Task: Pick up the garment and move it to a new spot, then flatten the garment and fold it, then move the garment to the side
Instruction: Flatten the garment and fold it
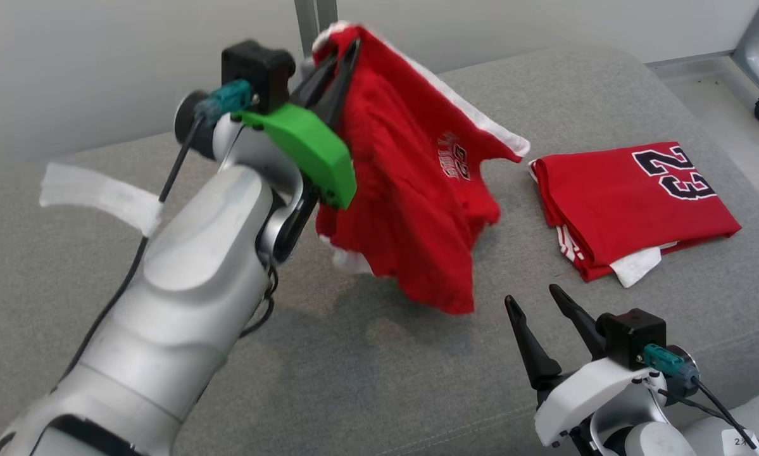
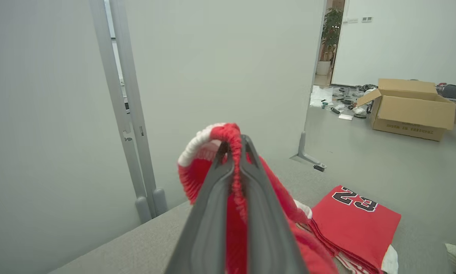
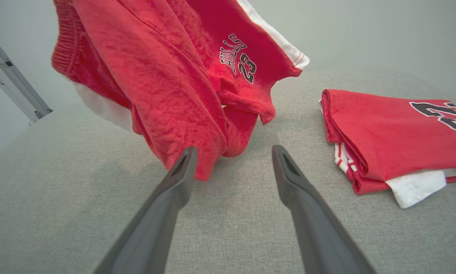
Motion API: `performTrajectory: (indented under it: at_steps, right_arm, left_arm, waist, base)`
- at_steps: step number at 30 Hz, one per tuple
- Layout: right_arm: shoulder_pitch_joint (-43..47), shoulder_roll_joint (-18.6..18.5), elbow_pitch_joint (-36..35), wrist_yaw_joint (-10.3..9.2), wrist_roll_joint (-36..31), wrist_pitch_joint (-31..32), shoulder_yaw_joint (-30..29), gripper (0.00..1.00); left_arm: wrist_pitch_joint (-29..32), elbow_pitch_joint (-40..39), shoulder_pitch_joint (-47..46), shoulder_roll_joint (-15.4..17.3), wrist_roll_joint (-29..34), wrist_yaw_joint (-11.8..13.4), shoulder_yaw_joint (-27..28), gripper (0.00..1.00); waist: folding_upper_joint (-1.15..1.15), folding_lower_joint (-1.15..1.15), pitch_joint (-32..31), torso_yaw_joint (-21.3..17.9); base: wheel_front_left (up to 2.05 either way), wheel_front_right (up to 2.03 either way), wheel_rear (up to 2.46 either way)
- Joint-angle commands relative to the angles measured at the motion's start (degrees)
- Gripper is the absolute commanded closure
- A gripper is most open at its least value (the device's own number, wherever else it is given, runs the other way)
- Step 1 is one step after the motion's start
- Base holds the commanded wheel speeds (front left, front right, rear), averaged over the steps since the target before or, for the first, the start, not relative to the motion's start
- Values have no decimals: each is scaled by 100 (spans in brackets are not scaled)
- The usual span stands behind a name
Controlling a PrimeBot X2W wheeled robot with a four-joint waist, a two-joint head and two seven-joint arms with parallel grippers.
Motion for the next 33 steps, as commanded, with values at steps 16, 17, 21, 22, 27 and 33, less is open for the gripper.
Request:
performTrajectory:
  at_steps: [16, 17, 21, 22, 27, 33]
  right_arm:
    - [22, -18, -47, -3, 2, 16, -70, 0]
    - [10, -18, -41, -3, 11, 16, -57, 0]
    - [-40, -18, -2, -3, 30, 19, -20, 0]
    - [-48, -18, 3, -3, 33, 21, -7, 0]
    - [6, -18, 15, -3, 8, 8, -65, 0]
    - [127, -17, 13, -3, -15, 10, -204, 0]
  left_arm:
    - [738, 45, 2531, 1167, -636, 435, -44, 100]
    - [736, 126, 2539, 1160, -642, 459, -40, 88]
    - [891, 537, 2588, 1064, -753, 499, -27, 0]
    - [893, 616, 2588, 1044, -774, 513, -15, 0]
    - [1025, 833, 2706, 981, -1026, 456, 99, 0]
    - [739, 582, 2925, 1139, -1175, 539, 290, 0]
  waist:
    - [0, 0, 90, 612]
    - [0, 0, 88, 624]
    - [0, 0, 67, 632]
    - [0, 0, 59, 623]
    - [0, 0, 0, 561]
    - [0, 0, -130, 543]
  base:
    - [0, 0, 0]
    - [0, 0, 0]
    - [0, 0, 0]
    - [0, 0, 0]
    - [0, 0, 0]
    - [0, 0, 0]
